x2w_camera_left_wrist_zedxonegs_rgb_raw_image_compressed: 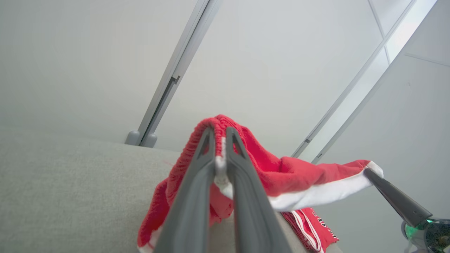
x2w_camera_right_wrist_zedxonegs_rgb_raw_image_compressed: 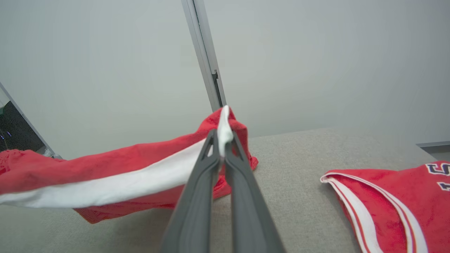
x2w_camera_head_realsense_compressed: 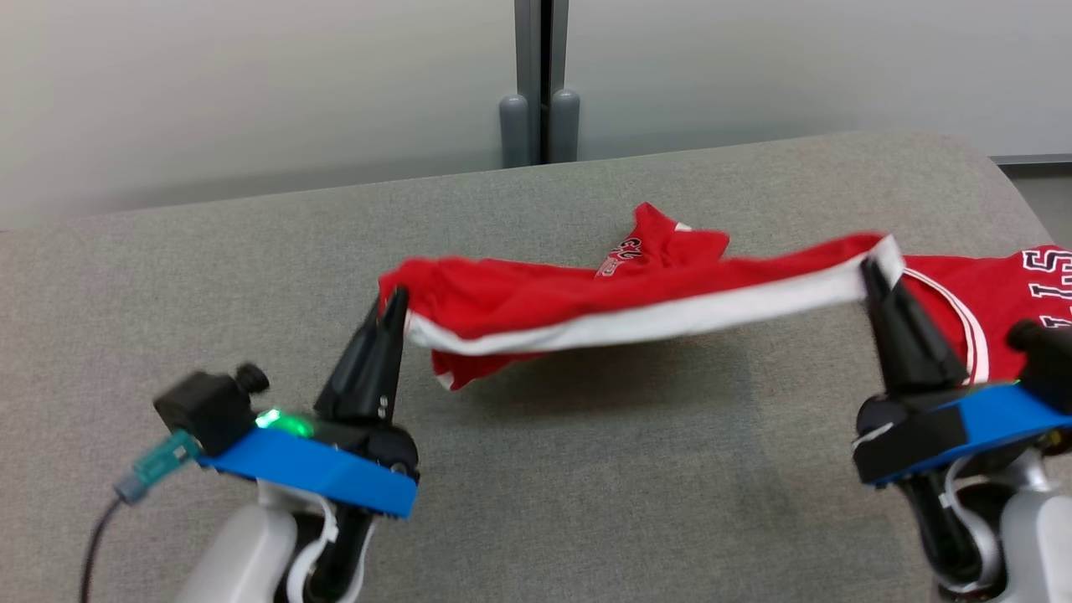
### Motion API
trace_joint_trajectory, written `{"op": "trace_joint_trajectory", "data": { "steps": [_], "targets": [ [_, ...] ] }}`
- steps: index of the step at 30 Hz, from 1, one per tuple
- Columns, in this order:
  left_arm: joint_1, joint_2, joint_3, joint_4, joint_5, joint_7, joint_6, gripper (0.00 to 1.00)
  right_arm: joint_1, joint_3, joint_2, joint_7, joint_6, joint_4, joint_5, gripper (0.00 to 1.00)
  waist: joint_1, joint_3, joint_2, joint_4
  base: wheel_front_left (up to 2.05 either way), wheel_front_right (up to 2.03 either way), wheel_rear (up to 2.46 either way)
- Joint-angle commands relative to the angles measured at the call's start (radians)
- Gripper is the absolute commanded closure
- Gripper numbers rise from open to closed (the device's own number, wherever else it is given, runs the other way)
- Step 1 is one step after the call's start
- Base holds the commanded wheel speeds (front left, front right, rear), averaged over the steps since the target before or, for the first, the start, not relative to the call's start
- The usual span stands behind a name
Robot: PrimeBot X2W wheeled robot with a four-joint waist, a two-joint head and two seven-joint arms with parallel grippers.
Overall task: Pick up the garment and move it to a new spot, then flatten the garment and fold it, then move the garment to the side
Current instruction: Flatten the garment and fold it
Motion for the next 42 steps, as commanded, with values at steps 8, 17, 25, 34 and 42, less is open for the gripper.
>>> {"op": "trace_joint_trajectory", "data": {
  "steps": [8, 17, 25, 34, 42],
  "targets": [
    [-0.156, 0.045, 0.072, -0.210, -0.121, 0.161, 0.029, 1.00, -0.137, -0.029, -0.039, 0.106, 0.001, -0.235, -0.031, 1.00, 0.0000, -0.017, -0.0001, -0.006, 0.00, 0.00, 0.00],
    [-0.340, 0.083, 0.154, -0.252, -0.188, 0.300, 0.137, 1.00, -0.395, 0.031, -0.084, 0.129, 0.001, -0.104, 0.012, 1.00, 0.0000, 0.106, -0.0001, -0.037, 0.00, 0.00, 0.00],
    [-0.677, 0.152, 0.234, -0.110, -0.108, 0.297, 0.171, 1.00, -0.857, 0.144, -0.120, -0.035, 0.000, 0.217, 0.010, 1.00, 0.0000, 0.323, -0.0001, -0.073, 0.00, 0.00, 0.00],
    [-0.930, 0.144, 0.262, 0.081, -0.023, 0.113, 0.089, 1.00, -1.142, 0.117, -0.106, -0.296, -0.001, 0.484, -0.026, 1.00, 0.0000, 0.426, -0.0001, -0.089, 0.00, 0.00, 0.00],
    [-0.681, 0.076, 0.202, 0.230, -0.041, -0.042, 0.002, 1.00, -0.884, 0.155, -0.086, -0.245, -0.001, 0.662, 0.068, 1.00, 0.0000, 0.414, -0.0001, -0.097, 0.00, 0.00, 0.00]
  ]
}}
